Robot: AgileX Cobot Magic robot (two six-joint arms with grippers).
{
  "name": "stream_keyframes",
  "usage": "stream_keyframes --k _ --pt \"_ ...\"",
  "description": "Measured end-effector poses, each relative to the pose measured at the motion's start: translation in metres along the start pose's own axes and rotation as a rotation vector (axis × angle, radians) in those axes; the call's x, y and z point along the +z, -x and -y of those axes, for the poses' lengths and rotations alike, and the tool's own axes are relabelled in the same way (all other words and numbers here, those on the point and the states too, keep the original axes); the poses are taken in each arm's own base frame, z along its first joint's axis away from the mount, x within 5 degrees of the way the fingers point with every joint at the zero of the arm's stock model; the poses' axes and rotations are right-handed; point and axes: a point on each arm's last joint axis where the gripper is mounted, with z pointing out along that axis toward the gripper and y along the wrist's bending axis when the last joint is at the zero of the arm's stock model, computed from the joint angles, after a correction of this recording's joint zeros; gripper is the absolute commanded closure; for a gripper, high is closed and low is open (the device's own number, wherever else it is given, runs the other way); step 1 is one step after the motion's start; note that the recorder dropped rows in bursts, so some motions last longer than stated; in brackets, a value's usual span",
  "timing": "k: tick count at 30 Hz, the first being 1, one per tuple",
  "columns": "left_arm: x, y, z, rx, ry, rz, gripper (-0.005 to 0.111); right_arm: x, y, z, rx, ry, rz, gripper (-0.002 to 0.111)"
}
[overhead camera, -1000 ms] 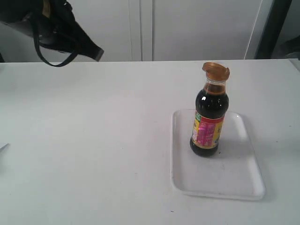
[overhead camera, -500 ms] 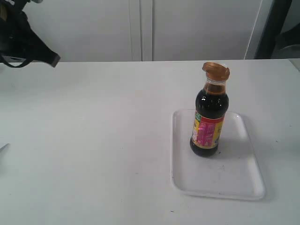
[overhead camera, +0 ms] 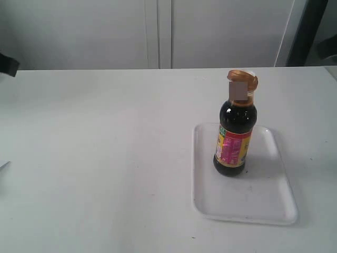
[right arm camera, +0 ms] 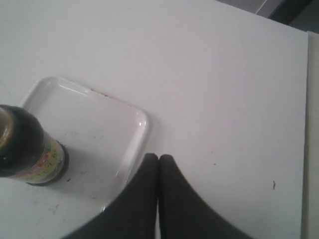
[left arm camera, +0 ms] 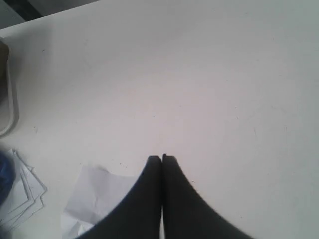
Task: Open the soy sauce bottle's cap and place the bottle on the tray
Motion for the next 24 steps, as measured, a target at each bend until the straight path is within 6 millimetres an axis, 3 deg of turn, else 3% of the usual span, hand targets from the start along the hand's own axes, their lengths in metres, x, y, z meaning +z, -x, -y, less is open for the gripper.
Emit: stream_keyframes --k 8,24 --pt "-0.025 -0.025 -0.014 -0.071 0.022 0.046 0.107 -0.024 -0.015 -0.007 0.027 -0.016 0.054 0.108" --pt "-0.066 -0.076 -0.020 -0.085 -0.020 0.294 0.107 -0.089 -0.068 -0.029 0.080 -0.099 0.441 0.108"
